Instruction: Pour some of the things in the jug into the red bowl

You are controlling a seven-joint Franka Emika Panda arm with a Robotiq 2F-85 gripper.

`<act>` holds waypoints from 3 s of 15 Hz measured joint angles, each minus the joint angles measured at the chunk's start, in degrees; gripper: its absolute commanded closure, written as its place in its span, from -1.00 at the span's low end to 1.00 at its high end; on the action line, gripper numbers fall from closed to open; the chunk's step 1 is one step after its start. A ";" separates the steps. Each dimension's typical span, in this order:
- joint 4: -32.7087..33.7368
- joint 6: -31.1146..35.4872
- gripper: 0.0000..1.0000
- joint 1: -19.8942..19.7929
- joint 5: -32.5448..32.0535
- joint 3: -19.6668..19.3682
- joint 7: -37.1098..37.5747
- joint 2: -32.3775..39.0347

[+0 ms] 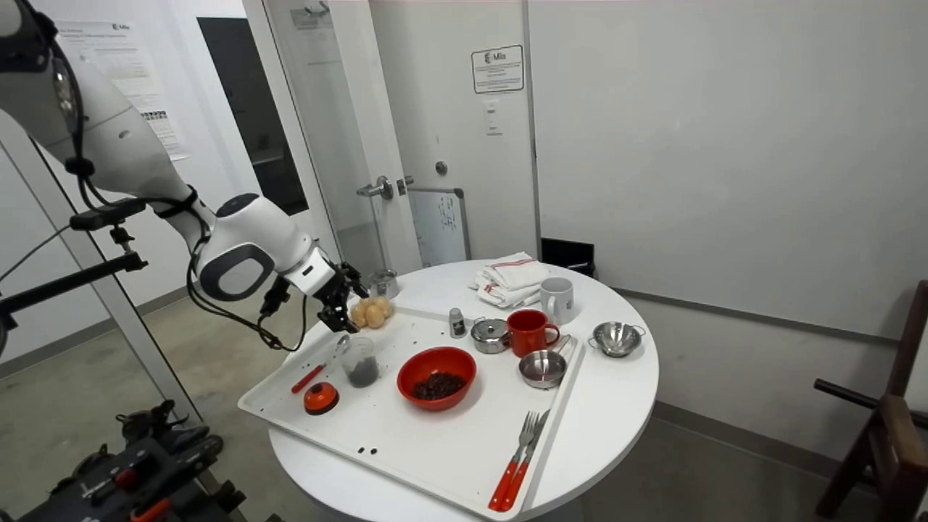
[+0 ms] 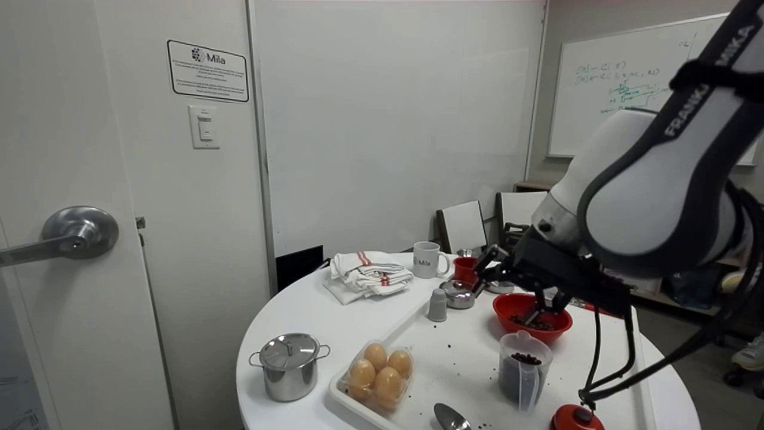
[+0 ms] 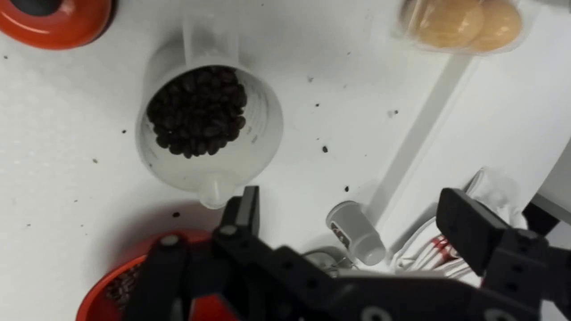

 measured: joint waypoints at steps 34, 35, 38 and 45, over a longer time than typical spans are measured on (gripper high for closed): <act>-10.51 -17.14 -1.00 8.67 2.31 -12.44 8.05 -11.90; -10.53 -17.14 -1.00 8.65 2.31 -12.44 8.05 -11.90; -9.49 -17.10 -1.00 8.35 2.34 -11.51 7.97 -11.27; -1.18 -21.99 -1.00 6.34 2.37 -8.59 8.37 -5.17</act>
